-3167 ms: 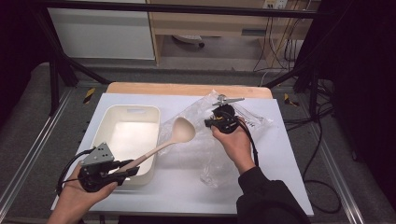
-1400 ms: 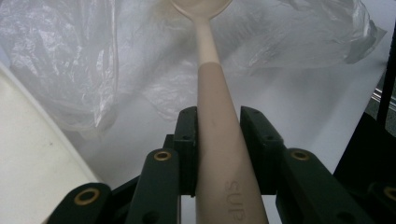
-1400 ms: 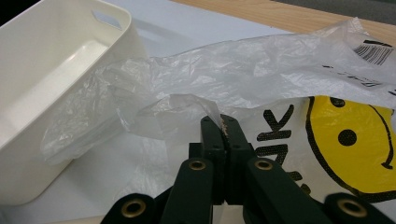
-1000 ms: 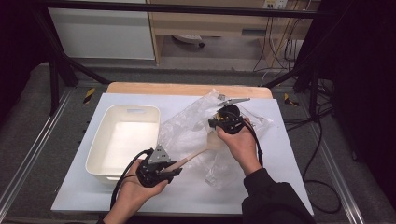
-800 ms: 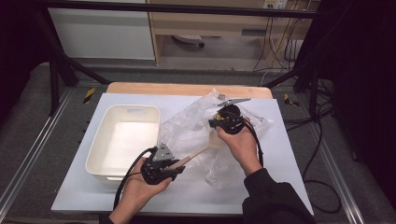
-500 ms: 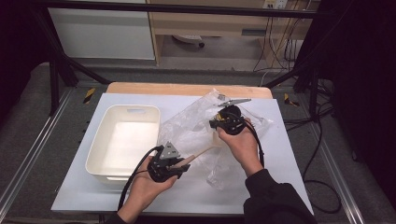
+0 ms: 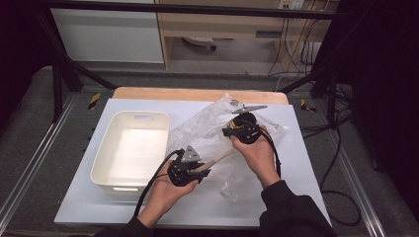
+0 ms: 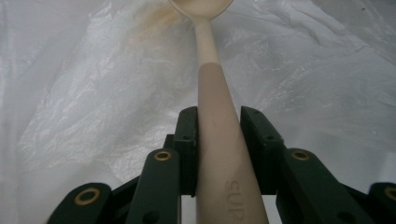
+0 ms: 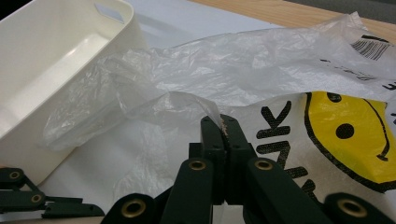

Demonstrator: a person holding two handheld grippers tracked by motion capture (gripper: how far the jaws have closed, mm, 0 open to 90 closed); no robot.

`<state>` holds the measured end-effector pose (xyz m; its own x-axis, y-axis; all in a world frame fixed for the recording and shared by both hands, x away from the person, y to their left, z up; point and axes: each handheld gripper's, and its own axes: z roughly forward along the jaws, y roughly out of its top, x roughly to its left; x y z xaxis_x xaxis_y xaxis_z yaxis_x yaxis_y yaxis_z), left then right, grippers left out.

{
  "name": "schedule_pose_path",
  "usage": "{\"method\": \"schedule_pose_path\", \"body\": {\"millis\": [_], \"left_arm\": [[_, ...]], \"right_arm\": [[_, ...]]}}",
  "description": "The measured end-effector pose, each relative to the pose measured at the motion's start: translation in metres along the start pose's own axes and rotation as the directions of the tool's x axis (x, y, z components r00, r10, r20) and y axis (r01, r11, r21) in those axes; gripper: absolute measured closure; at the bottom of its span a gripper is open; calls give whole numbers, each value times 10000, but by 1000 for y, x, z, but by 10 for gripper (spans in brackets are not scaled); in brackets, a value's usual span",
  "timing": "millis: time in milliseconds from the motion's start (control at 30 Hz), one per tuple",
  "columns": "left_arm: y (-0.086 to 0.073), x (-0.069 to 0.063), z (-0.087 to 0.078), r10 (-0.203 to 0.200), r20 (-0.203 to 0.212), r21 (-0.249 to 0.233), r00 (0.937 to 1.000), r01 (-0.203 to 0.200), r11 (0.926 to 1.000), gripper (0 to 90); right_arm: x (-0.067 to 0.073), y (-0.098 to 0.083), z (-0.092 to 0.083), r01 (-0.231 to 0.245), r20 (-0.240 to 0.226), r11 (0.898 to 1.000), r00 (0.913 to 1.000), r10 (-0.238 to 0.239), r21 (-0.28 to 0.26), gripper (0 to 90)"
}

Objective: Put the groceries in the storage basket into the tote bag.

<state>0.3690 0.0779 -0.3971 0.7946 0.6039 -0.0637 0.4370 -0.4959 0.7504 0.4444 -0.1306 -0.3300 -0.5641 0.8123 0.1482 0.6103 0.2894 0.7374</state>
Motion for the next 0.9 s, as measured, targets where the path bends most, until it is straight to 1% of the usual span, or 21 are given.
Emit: {"method": "schedule_pose_path", "body": {"millis": [133,300,433,700,900], "left_arm": [[3,1,7,-25,187,-171,9998,28,9999,690],[6,4,15,51,252,-188,9997,-47,9998,690],[8,4,17,95,274,-253,9996,-88,9996,689],[13,1,21,233,472,-332,9986,-217,9992,689],[18,-2,28,398,463,-383,9981,-381,9985,690]], "right_arm": [[0,-3,1,4,-29,10000,10000,-3,52,900],[-1,-5,2,7,-59,10000,10000,-7,92,900],[-3,-7,2,-33,-61,10000,10000,34,86,900],[-4,-8,2,-74,-78,9999,9999,75,123,900],[-3,-10,4,-10,-83,9998,10000,12,173,900]]}}
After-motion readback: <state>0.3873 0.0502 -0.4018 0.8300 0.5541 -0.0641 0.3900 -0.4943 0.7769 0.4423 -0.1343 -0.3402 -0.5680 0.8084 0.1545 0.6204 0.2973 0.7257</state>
